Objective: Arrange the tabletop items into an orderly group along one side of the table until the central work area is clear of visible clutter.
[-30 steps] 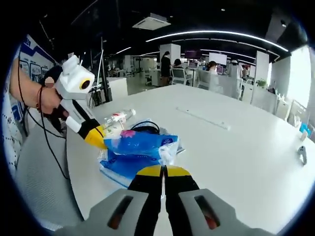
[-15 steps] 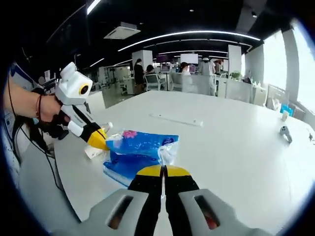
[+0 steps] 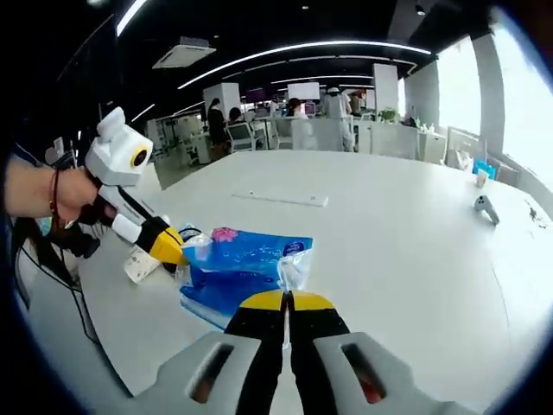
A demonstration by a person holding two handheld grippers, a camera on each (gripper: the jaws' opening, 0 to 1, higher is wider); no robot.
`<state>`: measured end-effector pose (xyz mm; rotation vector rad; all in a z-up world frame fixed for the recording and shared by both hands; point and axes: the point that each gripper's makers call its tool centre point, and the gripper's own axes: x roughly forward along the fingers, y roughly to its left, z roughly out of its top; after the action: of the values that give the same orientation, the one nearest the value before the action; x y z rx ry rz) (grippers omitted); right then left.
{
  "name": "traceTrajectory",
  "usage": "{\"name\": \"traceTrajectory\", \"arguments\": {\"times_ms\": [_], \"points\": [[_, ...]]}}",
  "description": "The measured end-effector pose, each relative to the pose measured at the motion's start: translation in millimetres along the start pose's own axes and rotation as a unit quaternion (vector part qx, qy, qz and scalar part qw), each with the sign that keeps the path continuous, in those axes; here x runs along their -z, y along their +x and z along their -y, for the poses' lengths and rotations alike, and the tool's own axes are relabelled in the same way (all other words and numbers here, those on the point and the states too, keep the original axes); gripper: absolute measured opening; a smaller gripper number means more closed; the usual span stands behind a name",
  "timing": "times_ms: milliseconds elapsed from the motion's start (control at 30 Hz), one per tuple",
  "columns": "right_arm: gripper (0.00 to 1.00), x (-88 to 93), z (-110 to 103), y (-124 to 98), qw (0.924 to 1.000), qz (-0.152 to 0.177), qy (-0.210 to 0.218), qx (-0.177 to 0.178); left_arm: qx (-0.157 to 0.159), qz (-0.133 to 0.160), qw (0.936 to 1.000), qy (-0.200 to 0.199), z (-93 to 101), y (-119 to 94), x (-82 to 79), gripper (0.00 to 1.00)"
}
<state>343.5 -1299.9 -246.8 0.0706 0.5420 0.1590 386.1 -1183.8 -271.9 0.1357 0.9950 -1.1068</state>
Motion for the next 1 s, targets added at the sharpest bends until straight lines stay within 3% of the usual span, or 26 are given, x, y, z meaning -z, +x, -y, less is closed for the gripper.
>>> {"name": "traceTrajectory", "arguments": {"times_ms": [567, 1000], "points": [[0.0, 38.6, 23, 42, 0.9981, -0.037, 0.048, -0.004, -0.065, -0.049, 0.9944, -0.067, -28.5, 47, 13.8, 0.0], [0.0, 50.9, 27, 61, 0.9963, -0.054, 0.066, -0.012, -0.075, -0.069, 0.9903, -0.095, -41.9, 61, 21.3, 0.0]]}}
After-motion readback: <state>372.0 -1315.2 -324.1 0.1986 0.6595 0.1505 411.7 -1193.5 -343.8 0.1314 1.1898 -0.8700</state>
